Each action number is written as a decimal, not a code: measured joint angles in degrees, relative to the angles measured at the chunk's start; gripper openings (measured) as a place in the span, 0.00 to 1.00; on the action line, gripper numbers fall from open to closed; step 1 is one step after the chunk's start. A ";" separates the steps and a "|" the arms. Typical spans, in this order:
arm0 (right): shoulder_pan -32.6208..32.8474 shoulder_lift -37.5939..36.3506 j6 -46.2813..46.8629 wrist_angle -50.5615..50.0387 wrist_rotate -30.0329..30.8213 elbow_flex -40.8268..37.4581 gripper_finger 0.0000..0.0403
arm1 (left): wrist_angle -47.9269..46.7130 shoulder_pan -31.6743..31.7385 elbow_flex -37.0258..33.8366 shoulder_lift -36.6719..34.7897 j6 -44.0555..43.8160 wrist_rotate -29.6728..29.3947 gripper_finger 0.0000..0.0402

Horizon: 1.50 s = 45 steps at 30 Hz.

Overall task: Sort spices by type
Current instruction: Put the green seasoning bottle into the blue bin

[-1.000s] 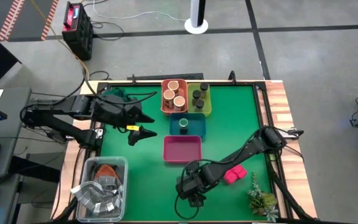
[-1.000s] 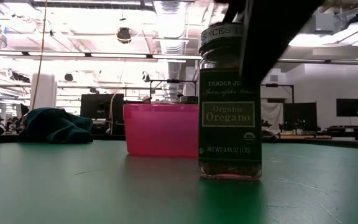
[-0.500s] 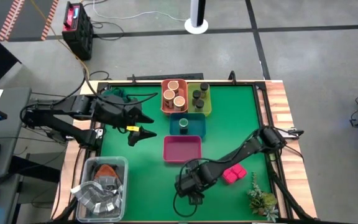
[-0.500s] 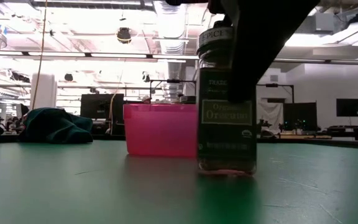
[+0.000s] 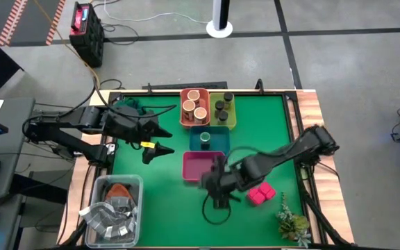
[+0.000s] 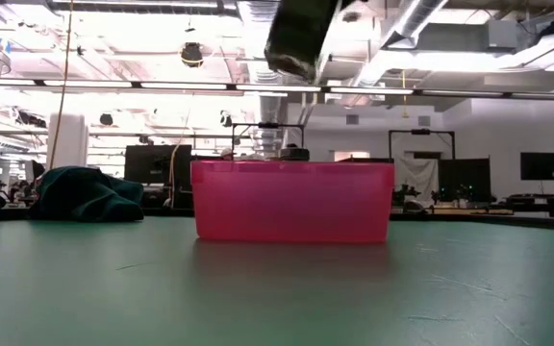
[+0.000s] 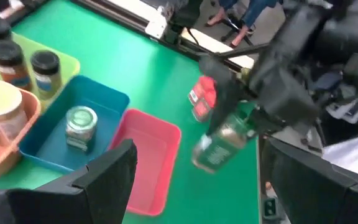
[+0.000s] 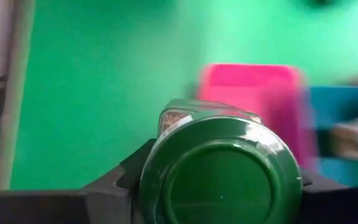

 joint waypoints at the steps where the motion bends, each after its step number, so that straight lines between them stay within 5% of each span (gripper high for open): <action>1: -1.06 -0.96 -0.13 -1.41 2.15 0.00 0.55 | 0.37 0.00 0.00 0.09 0.37 -0.67 0.82; 11: -16.49 -1.84 -0.04 -13.34 5.12 -1.30 0.55 | 3.72 -3.18 -0.02 1.19 4.23 -8.34 0.82; 19: -24.85 -1.93 -4.14 -9.55 -2.08 -7.81 0.55 | 1.94 -9.17 -0.58 0.99 7.11 -16.15 0.82; 30: -30.38 -1.87 -4.42 5.79 -7.47 -19.06 0.60 | 7.09 -11.24 -11.84 -3.10 2.82 -18.02 0.82; 45: -33.16 -1.87 -2.89 7.88 -14.43 -22.05 0.63 | 11.94 -10.69 -15.08 -4.93 2.72 -17.76 0.82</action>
